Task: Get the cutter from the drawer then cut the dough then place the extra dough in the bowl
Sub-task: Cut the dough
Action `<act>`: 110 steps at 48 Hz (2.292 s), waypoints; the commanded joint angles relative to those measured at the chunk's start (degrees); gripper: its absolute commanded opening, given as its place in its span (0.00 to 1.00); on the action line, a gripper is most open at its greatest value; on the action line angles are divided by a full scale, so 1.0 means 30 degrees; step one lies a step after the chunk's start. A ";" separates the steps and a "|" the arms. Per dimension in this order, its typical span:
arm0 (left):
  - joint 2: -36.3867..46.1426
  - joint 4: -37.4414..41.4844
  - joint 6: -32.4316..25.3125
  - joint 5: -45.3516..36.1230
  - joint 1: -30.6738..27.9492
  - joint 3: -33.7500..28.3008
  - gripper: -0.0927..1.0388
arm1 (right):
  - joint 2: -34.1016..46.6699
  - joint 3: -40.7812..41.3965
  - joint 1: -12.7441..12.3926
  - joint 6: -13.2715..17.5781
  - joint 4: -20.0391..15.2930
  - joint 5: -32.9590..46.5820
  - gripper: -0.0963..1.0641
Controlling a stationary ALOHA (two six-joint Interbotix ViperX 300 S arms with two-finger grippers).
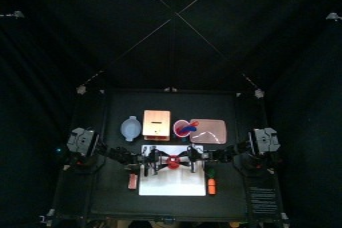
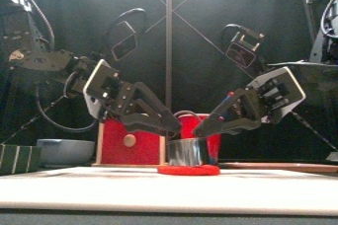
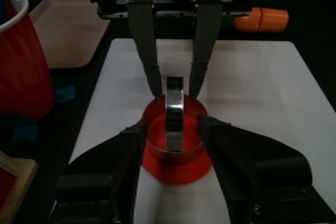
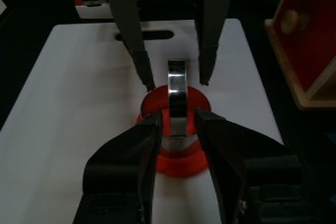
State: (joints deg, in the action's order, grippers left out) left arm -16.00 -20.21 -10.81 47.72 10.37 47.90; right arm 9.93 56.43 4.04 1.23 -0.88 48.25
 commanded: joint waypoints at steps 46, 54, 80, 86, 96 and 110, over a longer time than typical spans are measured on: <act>0.0293 0.0674 -0.0088 -0.1611 -0.0059 -0.0264 0.61 | -0.0820 -0.0674 0.0059 -0.0352 -0.0029 -0.1934 0.70; 0.0234 0.0850 -0.0088 -0.1641 -0.0059 -0.0205 0.61 | -0.1172 -0.0527 0.0059 -0.0410 0.0059 -0.1934 0.67; -0.0088 0.1025 -0.0088 -0.1992 -0.0059 -0.0176 0.61 | -0.0381 -0.0410 0.0029 -0.0352 0.0205 -0.3604 0.45; -0.0293 0.0996 0.0000 -0.2285 -0.0059 -0.0205 0.61 | -0.0117 -0.0381 0.0000 -0.0322 0.0146 -0.3984 0.45; -0.0850 0.0937 0.0059 -0.2432 -0.0059 -0.0264 0.61 | 0.0527 -0.0381 -0.0059 -0.0264 0.0117 -0.4453 0.44; -0.1113 0.0732 0.0088 -0.2871 -0.0059 -0.0264 0.61 | 0.1348 -0.0293 -0.0117 -0.0234 -0.0410 -0.5273 0.44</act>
State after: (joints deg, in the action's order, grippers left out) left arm -18.98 -17.58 -10.81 40.87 10.02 46.76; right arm 10.63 54.84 3.78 0.09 -1.41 35.42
